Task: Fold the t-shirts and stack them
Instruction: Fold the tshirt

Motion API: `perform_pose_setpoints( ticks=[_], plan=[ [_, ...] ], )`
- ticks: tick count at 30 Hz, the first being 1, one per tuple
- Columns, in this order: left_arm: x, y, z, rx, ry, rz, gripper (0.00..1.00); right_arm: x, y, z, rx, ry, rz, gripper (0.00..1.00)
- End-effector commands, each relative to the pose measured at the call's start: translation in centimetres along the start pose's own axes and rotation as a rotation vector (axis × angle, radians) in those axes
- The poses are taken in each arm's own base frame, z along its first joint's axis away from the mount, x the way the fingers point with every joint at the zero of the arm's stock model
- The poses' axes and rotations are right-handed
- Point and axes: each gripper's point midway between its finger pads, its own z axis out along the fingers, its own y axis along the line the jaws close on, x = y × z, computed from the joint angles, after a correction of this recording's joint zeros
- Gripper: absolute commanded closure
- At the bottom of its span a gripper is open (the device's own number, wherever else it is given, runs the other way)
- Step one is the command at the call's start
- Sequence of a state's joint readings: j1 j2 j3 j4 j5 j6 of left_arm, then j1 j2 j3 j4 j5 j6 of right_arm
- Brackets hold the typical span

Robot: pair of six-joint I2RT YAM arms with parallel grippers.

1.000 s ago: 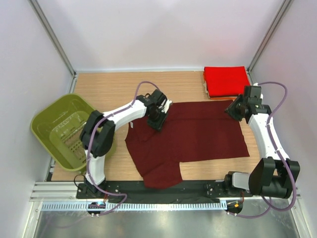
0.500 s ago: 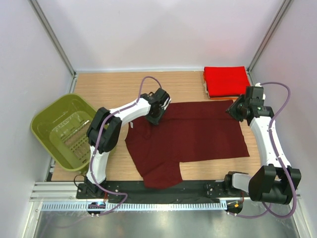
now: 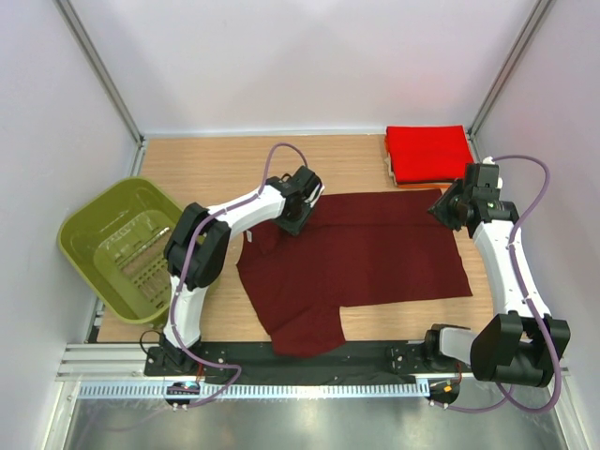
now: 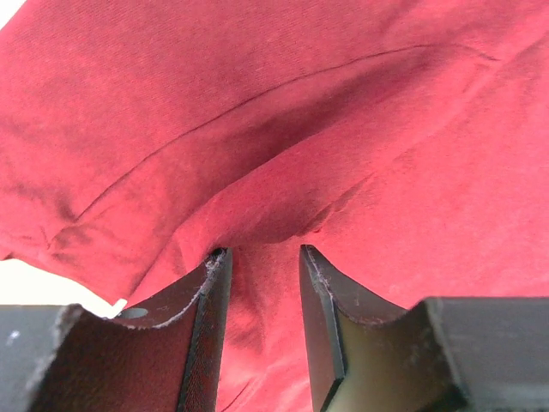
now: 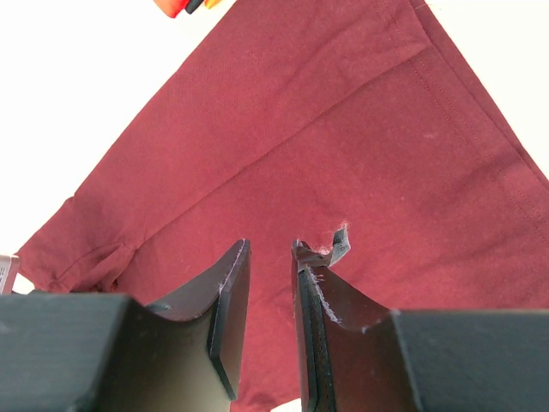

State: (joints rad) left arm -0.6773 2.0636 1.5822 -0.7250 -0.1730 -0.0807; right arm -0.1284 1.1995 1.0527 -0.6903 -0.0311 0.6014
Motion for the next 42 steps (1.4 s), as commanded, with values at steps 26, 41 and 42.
perform_pose_setpoints(
  ticks=[26,41,42],
  plan=[
    [-3.1,-2.2,-0.9,0.056,-0.117,0.053,0.69,-1.9,0.6,-0.8,-0.001,-0.051,-0.035,0.67],
    [-1.5,-2.0,0.8,0.032,-0.072,0.058,0.70,-2.6,0.3,-1.0,0.025,-0.080,-0.028,0.68],
    [-1.5,-2.0,0.9,0.029,-0.071,0.058,0.71,-2.5,0.2,-1.0,0.028,-0.078,-0.028,0.67]
  ],
)
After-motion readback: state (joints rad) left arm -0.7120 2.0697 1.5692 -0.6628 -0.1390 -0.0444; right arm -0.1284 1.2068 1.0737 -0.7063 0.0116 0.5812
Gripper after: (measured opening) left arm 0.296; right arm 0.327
